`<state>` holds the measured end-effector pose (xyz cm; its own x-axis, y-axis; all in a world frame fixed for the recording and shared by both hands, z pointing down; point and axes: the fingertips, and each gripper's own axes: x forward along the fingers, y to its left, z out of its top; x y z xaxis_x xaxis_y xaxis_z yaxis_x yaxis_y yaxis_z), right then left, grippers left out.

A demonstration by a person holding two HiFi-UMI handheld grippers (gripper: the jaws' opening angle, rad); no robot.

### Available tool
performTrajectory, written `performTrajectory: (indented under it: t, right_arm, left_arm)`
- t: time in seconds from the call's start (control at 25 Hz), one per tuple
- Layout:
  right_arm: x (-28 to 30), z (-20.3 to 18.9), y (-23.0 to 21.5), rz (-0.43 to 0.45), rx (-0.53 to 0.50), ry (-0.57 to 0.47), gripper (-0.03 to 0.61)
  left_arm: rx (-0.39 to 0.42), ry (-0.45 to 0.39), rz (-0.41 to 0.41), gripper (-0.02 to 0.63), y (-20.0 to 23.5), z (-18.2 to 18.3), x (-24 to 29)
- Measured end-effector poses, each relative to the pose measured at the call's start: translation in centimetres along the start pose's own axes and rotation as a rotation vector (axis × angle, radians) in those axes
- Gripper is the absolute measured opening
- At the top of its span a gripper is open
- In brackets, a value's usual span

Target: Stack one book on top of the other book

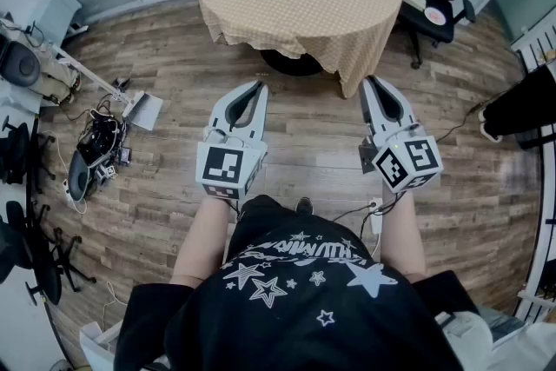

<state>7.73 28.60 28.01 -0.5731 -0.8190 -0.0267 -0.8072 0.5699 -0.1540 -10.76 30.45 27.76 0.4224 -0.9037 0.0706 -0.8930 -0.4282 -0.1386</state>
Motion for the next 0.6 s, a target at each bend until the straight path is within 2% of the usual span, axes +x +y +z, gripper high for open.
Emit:
performTrajectory:
  t: [0.28, 0.6]
  right_arm:
    - [-0.6, -0.7, -1.0, 0.015, -0.012, 0.016, 0.046]
    - [-1.0, -1.3, -1.0, 0.04, -0.006, 0.031, 0.046]
  left_arm:
    - [-0.002, -0.004, -0.021, 0.014, -1.6, -0.6, 0.9]
    - [-0.001, 0.001, -0.009, 0.014, -2.3, -0.5, 0.9]
